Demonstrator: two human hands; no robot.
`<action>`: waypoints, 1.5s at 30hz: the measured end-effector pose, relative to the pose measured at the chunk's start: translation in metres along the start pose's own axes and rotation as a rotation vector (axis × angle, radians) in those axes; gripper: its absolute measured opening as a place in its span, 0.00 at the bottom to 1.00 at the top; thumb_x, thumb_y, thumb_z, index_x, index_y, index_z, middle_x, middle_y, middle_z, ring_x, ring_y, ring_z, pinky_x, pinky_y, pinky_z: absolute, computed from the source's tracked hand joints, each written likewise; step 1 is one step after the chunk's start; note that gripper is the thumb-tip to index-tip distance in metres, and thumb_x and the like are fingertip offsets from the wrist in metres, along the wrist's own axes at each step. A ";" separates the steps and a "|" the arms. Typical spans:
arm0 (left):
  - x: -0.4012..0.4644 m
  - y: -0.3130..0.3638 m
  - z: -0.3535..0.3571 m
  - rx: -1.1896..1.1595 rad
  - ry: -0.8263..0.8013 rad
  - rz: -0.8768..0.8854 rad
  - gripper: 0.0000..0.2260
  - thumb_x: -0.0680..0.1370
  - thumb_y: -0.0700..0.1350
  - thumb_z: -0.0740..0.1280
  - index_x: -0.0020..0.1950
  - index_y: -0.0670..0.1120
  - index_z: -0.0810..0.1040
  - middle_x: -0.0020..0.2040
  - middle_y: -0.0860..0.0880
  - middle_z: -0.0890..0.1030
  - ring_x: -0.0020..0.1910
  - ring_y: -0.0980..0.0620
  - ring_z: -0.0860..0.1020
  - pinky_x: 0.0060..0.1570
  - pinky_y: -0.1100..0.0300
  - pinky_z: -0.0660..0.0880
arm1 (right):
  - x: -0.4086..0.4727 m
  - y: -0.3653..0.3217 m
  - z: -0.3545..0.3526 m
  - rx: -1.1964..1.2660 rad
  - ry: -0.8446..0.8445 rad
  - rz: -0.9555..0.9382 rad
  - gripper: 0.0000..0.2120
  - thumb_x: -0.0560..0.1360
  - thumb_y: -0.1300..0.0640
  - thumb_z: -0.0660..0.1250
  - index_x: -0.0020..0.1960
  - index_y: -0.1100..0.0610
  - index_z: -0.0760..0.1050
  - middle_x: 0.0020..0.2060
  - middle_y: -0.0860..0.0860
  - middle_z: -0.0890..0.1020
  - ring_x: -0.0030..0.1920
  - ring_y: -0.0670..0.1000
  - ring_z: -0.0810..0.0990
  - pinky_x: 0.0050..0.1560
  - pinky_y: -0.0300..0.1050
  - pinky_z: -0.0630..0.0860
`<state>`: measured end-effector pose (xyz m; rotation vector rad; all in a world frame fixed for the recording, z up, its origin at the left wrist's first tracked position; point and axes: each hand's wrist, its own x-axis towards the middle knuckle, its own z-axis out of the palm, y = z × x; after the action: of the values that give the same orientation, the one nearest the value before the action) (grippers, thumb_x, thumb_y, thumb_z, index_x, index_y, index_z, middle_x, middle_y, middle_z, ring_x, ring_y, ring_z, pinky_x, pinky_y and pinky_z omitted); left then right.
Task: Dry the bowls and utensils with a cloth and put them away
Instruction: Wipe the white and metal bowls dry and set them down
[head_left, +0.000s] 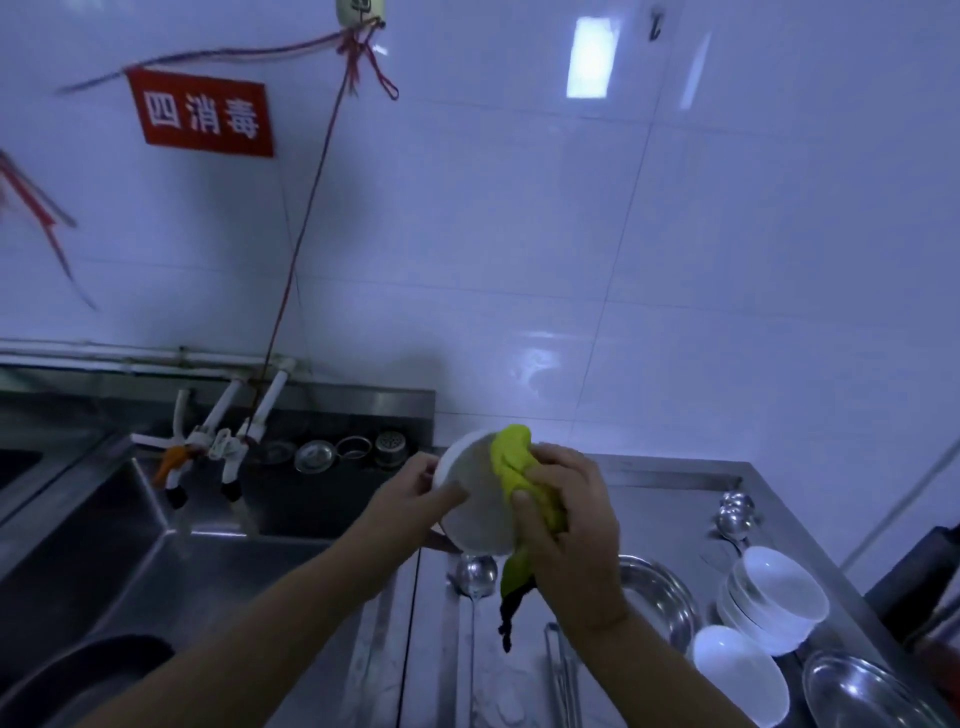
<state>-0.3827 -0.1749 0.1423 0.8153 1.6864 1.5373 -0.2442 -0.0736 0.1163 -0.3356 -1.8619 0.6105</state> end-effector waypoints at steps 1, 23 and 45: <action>-0.002 0.006 0.001 -0.064 0.007 0.000 0.03 0.78 0.42 0.64 0.48 0.43 0.72 0.46 0.43 0.77 0.43 0.47 0.79 0.36 0.50 0.81 | 0.003 0.001 0.006 -0.079 -0.078 -0.114 0.06 0.75 0.53 0.65 0.52 0.52 0.76 0.57 0.50 0.77 0.58 0.45 0.76 0.58 0.38 0.73; 0.003 0.072 -0.011 0.531 -0.385 0.181 0.11 0.78 0.53 0.60 0.59 0.57 0.74 0.54 0.51 0.79 0.50 0.50 0.80 0.49 0.50 0.80 | 0.032 0.016 -0.026 -0.456 -0.426 -1.131 0.03 0.75 0.58 0.71 0.45 0.55 0.84 0.48 0.54 0.85 0.54 0.54 0.81 0.57 0.49 0.76; 0.022 0.079 -0.006 0.570 -0.257 0.293 0.16 0.70 0.47 0.59 0.56 0.54 0.76 0.51 0.52 0.79 0.48 0.53 0.78 0.44 0.59 0.73 | 0.079 0.042 -0.023 -0.490 -0.510 -1.293 0.04 0.76 0.61 0.69 0.48 0.58 0.82 0.47 0.57 0.83 0.50 0.59 0.81 0.52 0.54 0.76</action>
<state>-0.4004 -0.1521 0.2193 1.5419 1.8870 1.0611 -0.2547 0.0068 0.1612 0.7705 -2.2089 -0.7115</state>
